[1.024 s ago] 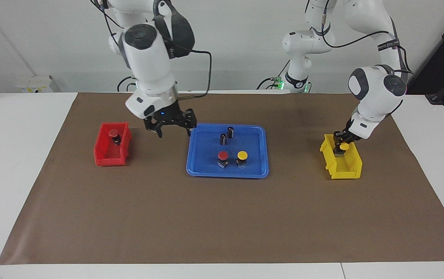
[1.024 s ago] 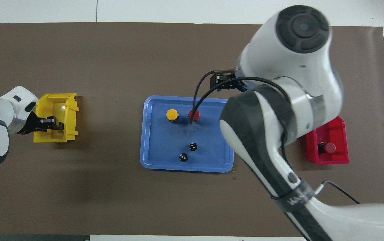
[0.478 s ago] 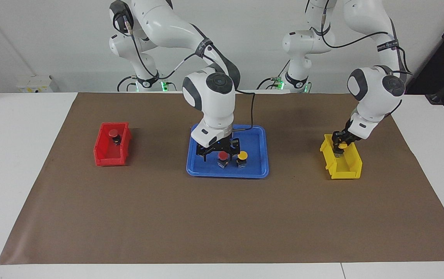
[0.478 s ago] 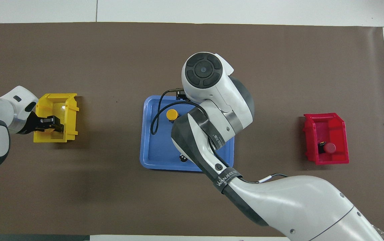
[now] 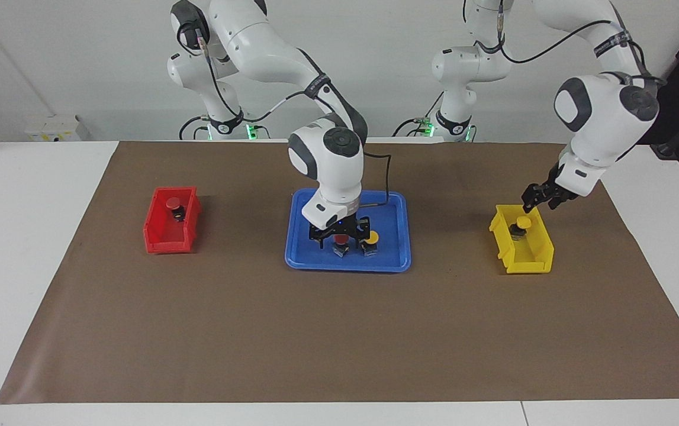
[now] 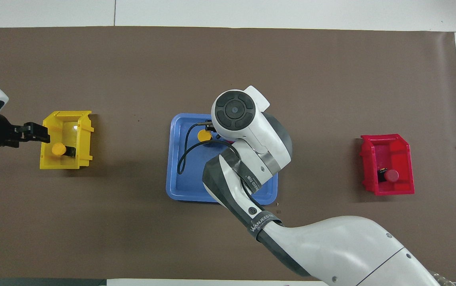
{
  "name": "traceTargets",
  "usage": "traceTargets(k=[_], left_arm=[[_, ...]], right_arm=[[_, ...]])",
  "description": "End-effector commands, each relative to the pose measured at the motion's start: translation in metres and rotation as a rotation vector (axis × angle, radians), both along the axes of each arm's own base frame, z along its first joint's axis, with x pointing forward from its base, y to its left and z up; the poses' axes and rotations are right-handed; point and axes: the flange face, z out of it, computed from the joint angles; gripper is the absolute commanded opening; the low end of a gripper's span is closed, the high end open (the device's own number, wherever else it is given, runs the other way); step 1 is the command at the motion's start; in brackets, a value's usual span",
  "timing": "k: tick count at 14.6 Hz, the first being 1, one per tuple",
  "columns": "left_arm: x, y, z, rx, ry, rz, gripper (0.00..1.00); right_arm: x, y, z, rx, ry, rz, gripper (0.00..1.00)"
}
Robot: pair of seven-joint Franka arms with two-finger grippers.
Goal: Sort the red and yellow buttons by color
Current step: 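Grasp the second red button with the right gripper from the tray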
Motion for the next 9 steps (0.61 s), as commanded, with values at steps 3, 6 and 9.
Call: traceTargets(k=[3, 6, 9], left_arm=[[-0.004, -0.014, 0.099, 0.056, 0.022, -0.171, 1.00], [-0.003, -0.016, 0.135, 0.033, 0.005, -0.164, 1.00], [-0.003, -0.018, 0.136, 0.030, 0.003, -0.166, 1.00]], right_arm=[[-0.013, -0.008, 0.001, 0.000, 0.017, -0.022, 0.87], [-0.013, -0.008, 0.002, 0.003, 0.016, -0.023, 0.82], [-0.015, -0.005, 0.000, 0.004, 0.018, -0.017, 0.76]])
